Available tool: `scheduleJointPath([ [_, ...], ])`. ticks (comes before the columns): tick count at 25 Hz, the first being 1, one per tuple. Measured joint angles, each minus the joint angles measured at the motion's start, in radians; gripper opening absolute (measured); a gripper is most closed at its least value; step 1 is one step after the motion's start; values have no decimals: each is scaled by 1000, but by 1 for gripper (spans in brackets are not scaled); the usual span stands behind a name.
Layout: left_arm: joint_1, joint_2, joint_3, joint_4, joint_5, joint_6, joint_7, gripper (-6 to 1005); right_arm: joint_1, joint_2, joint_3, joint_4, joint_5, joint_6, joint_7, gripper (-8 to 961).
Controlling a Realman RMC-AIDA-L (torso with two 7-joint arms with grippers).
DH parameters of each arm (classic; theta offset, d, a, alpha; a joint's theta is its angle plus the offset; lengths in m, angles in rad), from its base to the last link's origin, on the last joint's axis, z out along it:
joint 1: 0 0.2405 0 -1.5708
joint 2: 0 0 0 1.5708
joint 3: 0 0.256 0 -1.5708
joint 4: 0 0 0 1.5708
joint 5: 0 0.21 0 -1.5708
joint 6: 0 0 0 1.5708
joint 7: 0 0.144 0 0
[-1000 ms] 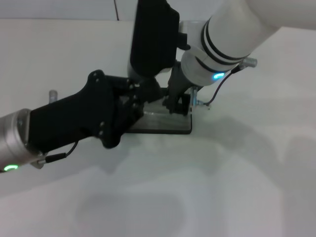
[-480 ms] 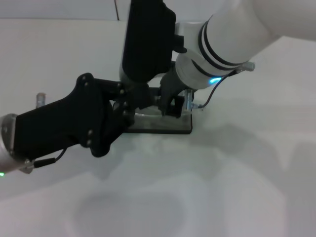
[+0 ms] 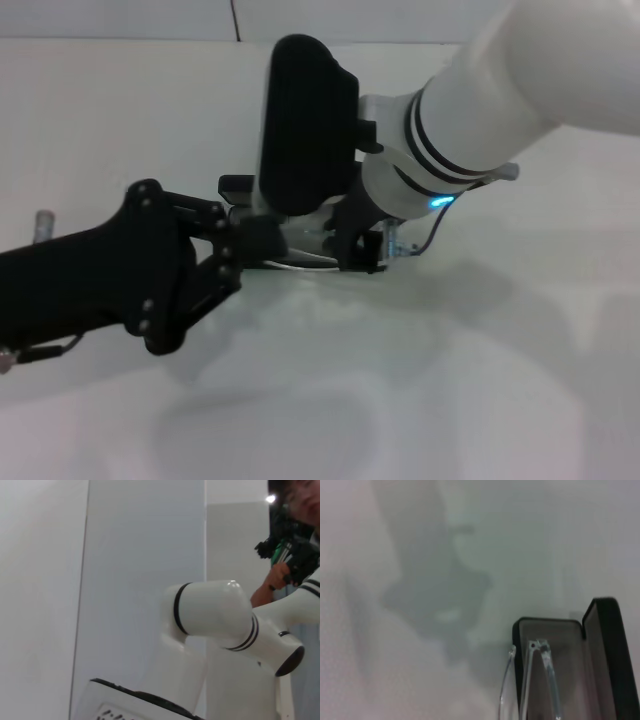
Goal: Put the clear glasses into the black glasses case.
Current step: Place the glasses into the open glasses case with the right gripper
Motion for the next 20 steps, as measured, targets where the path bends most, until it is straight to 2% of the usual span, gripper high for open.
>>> scheduleJointPath([
  [3,0,-3,-57,3,0,-50,-3,66,-14,6,-13,2,7,-2,-11,90],
  [10,1,-3,-76,-5,9,-52,5,77,-23,1,-11,-5,-20,8,-9,92],
  [17,11,-8,-134,-4,42,-41,1,93,-24,-1,-3,0,-24,4,-6,92],
  [20,14,-3,-141,-2,43,-38,0,99,-25,-1,14,5,-25,-2,-6,92],
])
